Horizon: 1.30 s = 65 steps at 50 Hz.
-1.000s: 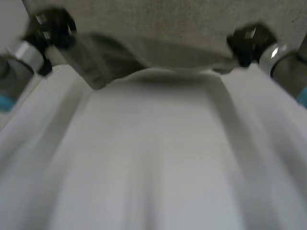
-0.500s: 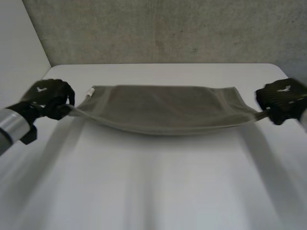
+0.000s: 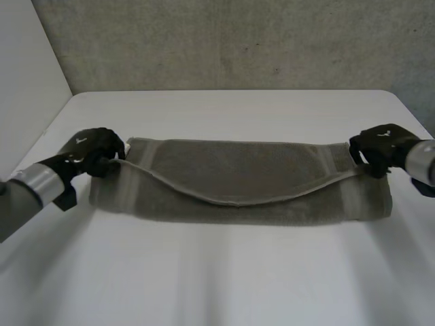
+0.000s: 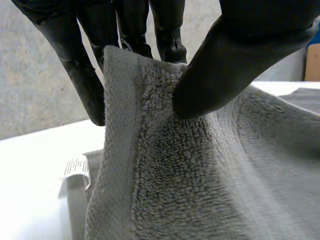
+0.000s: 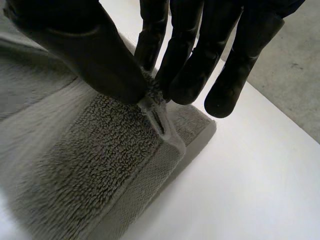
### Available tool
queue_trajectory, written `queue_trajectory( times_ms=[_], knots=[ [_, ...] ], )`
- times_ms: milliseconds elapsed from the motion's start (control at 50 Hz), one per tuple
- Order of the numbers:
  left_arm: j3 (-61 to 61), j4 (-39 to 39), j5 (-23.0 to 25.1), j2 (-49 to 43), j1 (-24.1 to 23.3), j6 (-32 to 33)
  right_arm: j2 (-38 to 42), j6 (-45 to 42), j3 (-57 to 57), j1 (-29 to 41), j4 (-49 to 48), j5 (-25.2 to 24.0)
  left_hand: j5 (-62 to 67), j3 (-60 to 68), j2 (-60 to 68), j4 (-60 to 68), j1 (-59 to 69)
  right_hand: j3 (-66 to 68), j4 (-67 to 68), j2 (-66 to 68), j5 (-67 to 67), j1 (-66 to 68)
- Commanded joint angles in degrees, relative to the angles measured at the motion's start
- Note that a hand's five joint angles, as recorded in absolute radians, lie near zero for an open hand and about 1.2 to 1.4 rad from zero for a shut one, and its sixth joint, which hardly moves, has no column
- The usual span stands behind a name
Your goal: Fold the towel.
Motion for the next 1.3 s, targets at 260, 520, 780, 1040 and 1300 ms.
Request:
queue_trajectory(
  times_ms=[260, 520, 780, 1040, 1300],
  knots=[
    [32.33, -3.11, -12.02, -22.06, -6.05, -0.32, 22.94, 13.7, -27.35, 3.64, -3.15, 14.63, 4.2, 2.99, 2.3, 1.88, 5.74, 2.48, 2.8, 4.25, 3.48, 3.99],
    [43.23, -3.46, -13.6, -30.41, -7.89, -0.32, 26.9, 13.44, -30.44, 5.83, -12.9, 15.86, 4.2, 2.99, 2.3, 1.88, 5.74, 2.48, 2.8, 4.25, 3.48, 3.99],
    [44.55, -4.69, -16.14, -31.64, -7.98, -0.32, 32.52, 13.52, -37.2, 6.45, -12.38, 17.7, -46.92, -48.13, -48.82, -49.24, -45.38, -63.17, -62.86, -61.4, -62.17, -61.67],
    [39.82, -13.13, -19.66, -24.98, -8.68, 0.29, 24.79, 16.69, -32.37, 6.36, -7.46, 17.35, -64.91, -66.12, -66.81, -67.23, -63.37, -67.52, -67.2, -65.75, -66.52, -66.01],
    [17.5, -10.85, -19.57, -8.45, -8.51, 7.13, 3.0, 6.14, -0.56, 4.96, -6.76, 12.69, -65.08, -66.29, -66.98, -67.4, -63.54, -67.52, -67.2, -65.75, -66.52, -66.01]
  ],
)
